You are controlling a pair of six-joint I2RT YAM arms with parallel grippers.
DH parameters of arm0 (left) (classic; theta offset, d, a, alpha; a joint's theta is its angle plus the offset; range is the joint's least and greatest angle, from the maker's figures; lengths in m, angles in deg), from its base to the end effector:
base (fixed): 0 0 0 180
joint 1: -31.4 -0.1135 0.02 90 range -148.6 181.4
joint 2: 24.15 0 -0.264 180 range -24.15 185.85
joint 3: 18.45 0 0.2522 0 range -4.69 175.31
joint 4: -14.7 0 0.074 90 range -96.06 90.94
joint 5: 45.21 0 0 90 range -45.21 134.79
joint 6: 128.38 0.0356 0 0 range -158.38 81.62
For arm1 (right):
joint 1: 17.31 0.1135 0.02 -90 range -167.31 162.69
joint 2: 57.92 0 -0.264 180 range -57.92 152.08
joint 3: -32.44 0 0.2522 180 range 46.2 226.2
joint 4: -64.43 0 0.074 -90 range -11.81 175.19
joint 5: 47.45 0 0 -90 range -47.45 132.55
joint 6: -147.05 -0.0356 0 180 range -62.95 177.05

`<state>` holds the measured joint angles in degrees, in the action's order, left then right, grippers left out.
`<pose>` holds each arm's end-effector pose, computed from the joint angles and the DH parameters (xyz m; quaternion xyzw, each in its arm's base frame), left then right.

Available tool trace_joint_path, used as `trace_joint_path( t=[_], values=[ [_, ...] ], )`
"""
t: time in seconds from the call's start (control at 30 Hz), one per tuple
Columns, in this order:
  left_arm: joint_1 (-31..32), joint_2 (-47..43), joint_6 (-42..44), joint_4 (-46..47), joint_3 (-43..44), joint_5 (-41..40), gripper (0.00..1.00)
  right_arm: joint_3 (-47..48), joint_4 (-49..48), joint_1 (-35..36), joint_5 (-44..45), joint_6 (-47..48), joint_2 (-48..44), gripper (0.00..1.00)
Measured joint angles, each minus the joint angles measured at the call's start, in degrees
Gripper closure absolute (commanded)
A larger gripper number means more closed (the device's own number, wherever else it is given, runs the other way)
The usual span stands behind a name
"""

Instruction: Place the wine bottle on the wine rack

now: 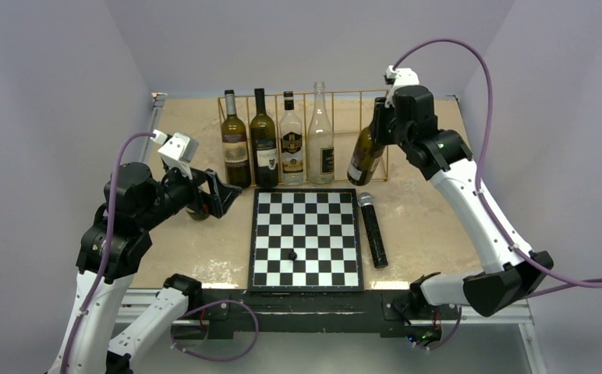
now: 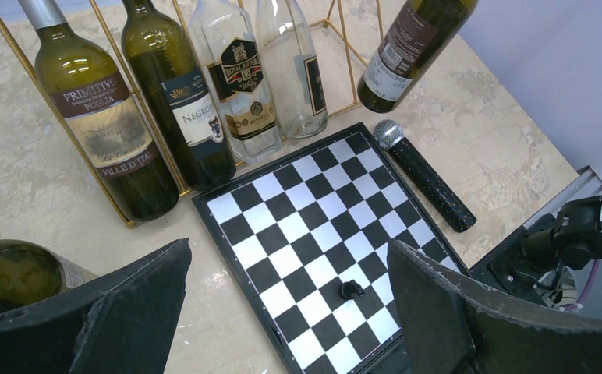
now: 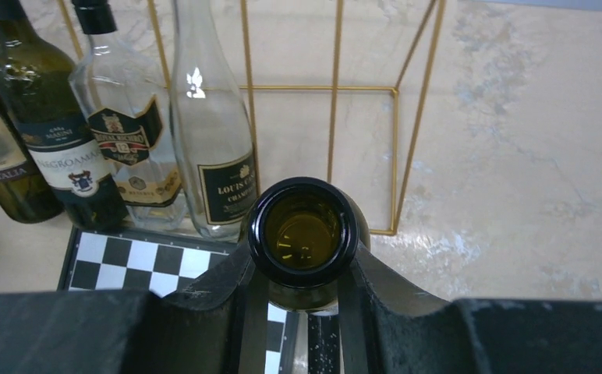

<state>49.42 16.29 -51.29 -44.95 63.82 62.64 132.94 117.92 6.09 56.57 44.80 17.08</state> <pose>0.1009 -0.0443 0.4199 0.1269 0.7934 -0.2760 0.5274 0.2559 0.1014 0.4261 -0.0201 0.8528 0.0569 0.5187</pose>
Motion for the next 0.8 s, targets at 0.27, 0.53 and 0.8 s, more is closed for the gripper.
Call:
trace_joint_path(
  t=[0.27,0.53,0.8],
  values=[
    [0.0,0.0,0.0,0.0,0.0,0.0,0.01,4.2,-2.8,1.4,-3.2,1.8,7.3,1.0],
    [0.0,-0.1,-0.1,0.0,0.0,0.0,0.01,6.2,-3.0,2.6,-2.5,3.1,12.9,1.0],
    [0.0,-0.2,-0.1,0.0,0.0,0.0,0.01,8.6,-3.3,2.8,-1.2,3.4,17.8,1.0]
  ],
)
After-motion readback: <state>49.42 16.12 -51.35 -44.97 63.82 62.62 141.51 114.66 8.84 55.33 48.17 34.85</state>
